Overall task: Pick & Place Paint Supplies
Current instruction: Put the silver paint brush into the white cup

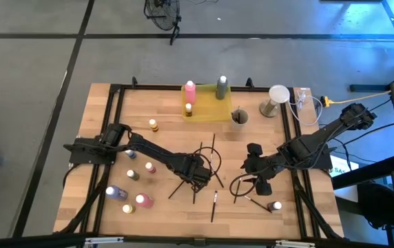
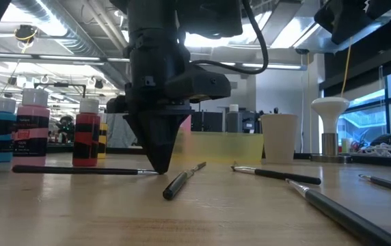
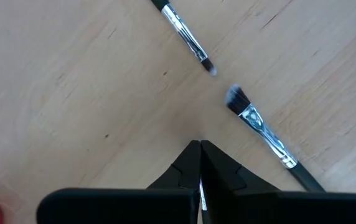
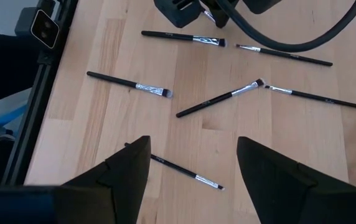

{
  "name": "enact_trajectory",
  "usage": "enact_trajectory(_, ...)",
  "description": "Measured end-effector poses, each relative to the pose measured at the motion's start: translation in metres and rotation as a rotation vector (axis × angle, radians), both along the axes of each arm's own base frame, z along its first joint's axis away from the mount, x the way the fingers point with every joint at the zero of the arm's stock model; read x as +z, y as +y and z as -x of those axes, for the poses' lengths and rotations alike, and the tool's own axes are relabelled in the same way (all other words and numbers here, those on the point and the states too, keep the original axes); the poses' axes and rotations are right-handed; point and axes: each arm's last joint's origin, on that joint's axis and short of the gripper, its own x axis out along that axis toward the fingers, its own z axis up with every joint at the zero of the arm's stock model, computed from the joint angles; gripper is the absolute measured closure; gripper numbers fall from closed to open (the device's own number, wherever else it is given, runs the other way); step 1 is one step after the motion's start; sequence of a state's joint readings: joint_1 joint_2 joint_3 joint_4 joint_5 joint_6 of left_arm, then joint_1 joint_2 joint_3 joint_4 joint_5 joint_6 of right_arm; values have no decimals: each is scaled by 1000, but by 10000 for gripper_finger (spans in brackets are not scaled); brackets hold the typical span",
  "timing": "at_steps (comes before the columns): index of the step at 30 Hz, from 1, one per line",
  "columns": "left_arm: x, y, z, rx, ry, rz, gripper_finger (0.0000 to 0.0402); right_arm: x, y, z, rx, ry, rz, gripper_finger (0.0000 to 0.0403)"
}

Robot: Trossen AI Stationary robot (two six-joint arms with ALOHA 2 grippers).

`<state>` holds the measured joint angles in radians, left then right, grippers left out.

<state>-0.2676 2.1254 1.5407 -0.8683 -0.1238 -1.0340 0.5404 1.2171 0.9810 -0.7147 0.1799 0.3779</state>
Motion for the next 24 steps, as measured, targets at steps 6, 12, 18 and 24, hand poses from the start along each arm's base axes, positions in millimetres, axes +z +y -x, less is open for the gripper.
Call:
enact_trajectory(6, 8, -3, -2, -26, -2, -33, 400, 0, 0, 0, 0, 0, 0, 160)
enact_trajectory(12, 27, -8, -4, -38, -2, -91, 400, 0, 0, 0, 0, 0, 0, 160)
enact_trajectory(18, 30, -9, -4, -31, -10, -113, 400, 0, 0, 0, 0, 0, 0, 160)
enact_trajectory(24, 30, -12, -4, -31, -13, -112, 400, 0, 0, 0, -11, 1, -6, 160)
